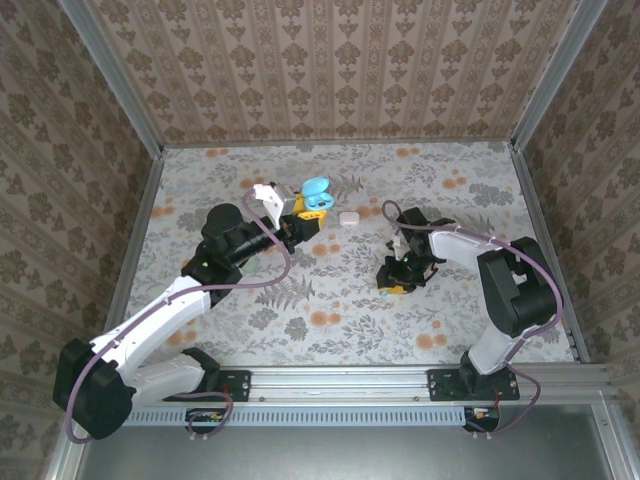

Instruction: Insert wireless bluetooth earbuds into charging case

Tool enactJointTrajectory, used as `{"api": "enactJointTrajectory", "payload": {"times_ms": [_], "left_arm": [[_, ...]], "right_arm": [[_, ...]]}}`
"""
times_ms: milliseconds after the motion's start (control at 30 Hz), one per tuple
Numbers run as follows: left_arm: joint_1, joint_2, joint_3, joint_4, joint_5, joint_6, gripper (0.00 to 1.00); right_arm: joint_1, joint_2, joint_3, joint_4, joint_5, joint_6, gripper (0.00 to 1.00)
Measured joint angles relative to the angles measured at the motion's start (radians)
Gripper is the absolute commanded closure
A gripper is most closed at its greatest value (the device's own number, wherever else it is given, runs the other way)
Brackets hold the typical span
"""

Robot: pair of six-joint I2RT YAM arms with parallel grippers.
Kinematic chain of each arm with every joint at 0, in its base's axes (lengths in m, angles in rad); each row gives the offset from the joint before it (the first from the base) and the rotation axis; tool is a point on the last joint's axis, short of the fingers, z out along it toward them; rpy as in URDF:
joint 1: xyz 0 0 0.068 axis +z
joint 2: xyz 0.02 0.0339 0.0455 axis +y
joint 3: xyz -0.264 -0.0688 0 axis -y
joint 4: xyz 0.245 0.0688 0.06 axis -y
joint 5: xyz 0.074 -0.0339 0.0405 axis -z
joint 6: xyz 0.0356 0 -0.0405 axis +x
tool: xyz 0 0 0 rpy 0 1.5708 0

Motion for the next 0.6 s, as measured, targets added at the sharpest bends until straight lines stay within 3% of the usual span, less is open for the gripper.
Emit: {"api": "enactJointTrajectory", "payload": {"times_ms": [300, 600], "left_arm": [[0.000, 0.000, 0.000, 0.000, 0.000, 0.000, 0.73], [0.000, 0.000, 0.000, 0.000, 0.000, 0.000, 0.73]], "right_arm": [[0.013, -0.079, 0.019, -0.005, 0.092, -0.002, 0.63], [0.011, 0.005, 0.075, 0.025, 0.101, -0.016, 0.61]]}}
